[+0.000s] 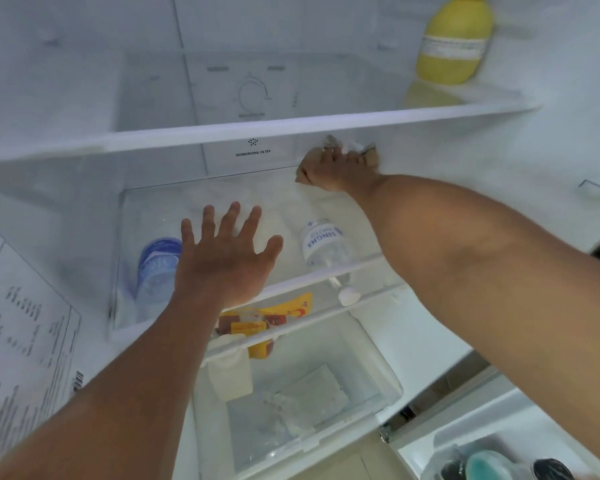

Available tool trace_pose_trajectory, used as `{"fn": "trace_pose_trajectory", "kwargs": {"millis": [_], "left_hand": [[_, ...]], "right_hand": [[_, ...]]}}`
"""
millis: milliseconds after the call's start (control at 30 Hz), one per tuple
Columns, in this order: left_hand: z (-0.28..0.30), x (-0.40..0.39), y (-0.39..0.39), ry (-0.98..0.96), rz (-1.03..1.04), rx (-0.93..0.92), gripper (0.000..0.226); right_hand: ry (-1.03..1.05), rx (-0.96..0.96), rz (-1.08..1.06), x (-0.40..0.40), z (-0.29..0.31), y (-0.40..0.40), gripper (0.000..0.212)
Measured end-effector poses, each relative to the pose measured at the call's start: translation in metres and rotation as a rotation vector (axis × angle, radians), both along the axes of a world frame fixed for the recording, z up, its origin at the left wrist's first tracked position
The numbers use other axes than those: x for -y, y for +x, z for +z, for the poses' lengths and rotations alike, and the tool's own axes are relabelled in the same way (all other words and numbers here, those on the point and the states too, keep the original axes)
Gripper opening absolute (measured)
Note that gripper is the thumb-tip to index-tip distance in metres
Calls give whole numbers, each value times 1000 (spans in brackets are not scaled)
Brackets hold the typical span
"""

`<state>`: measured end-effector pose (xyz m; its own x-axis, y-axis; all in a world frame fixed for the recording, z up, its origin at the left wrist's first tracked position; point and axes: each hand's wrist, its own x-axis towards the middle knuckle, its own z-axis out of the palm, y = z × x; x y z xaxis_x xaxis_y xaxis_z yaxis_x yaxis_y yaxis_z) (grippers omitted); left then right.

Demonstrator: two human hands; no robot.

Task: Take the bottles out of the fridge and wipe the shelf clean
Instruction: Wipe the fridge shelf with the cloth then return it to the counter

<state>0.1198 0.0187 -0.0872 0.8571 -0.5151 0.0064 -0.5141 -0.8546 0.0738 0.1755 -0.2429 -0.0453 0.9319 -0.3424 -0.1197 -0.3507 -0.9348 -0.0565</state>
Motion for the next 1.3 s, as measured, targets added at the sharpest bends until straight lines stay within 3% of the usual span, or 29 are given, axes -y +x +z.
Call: {"fn": "trace_pose_trajectory", "kwargs": {"millis": [100,233,333,533,733,967,1133,1300], "left_hand": [[0,2,-1,11,-3,6,75],[3,0,-1,-6,10,-22,72],[3,1,-2,16,3,-12,81],[2,1,0,32,8,-7,81],[0,-1,2,27,8,-9,82],[3,1,0,24,16,-19,73],[4,-2,-2,117,-55,13,98],[2,-1,0,77,-36,-2,93]], "right_hand": [[-13,98,118,3,-5,-8,58],[-69,116,221,9,-22,-42,89],[-28,101,157,13,-28,-36,101],[83,146,71,23,-20,-7,64],[8,33,12,35,-17,20,92],[163,66,77,-16,-12,-53,82],[159,150,102,-59,-25,-151,67],[66,109,47,-22,-16,-81,67]]}}
